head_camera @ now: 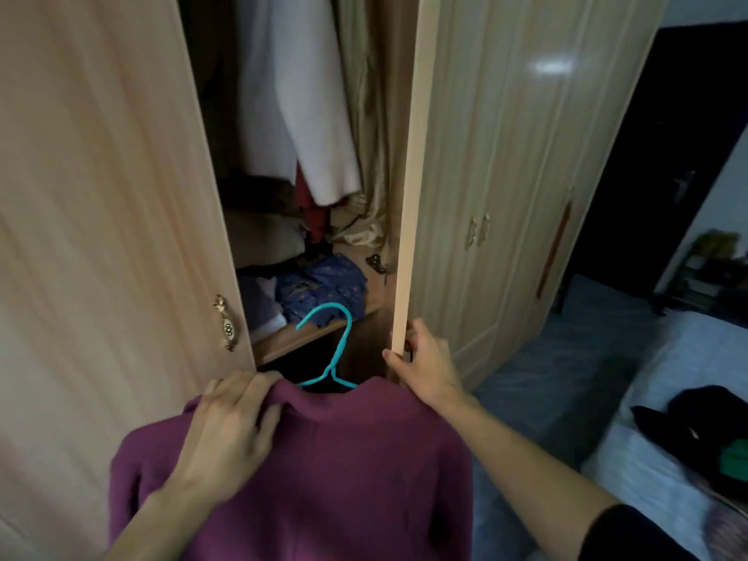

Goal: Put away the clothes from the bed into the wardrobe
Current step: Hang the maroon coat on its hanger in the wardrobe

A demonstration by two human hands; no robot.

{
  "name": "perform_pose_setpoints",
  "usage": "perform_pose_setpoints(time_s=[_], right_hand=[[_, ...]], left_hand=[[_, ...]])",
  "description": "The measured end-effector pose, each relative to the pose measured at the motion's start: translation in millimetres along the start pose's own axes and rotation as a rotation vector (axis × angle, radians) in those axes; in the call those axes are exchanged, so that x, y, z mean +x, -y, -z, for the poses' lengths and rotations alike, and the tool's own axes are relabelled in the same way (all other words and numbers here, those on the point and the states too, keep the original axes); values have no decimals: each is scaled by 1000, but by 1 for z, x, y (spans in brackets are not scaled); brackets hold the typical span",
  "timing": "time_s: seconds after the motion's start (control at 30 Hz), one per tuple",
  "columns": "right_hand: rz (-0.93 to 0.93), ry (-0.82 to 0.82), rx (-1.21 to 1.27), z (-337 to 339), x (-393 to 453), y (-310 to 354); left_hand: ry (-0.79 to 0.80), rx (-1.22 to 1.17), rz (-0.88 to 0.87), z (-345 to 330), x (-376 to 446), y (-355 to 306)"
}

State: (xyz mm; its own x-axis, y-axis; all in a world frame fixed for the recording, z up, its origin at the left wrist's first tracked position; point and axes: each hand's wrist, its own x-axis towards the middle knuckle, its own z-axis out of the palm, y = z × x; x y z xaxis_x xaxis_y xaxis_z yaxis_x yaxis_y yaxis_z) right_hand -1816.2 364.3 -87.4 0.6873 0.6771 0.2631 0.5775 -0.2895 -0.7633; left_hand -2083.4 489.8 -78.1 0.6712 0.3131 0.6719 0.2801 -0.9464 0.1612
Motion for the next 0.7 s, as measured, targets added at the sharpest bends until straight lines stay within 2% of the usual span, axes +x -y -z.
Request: perform_pose_setpoints(time_s=[0.4, 0.57, 0.7], right_hand=[[26, -103, -137, 74, 6, -67], [14, -221, -239, 110, 12, -94], [9, -337, -158, 130, 10, -109]], left_hand=[[57, -47, -130, -47, 64, -50], [55, -43, -147, -70, 88, -68], [56, -50, -147, -94, 100, -83]])
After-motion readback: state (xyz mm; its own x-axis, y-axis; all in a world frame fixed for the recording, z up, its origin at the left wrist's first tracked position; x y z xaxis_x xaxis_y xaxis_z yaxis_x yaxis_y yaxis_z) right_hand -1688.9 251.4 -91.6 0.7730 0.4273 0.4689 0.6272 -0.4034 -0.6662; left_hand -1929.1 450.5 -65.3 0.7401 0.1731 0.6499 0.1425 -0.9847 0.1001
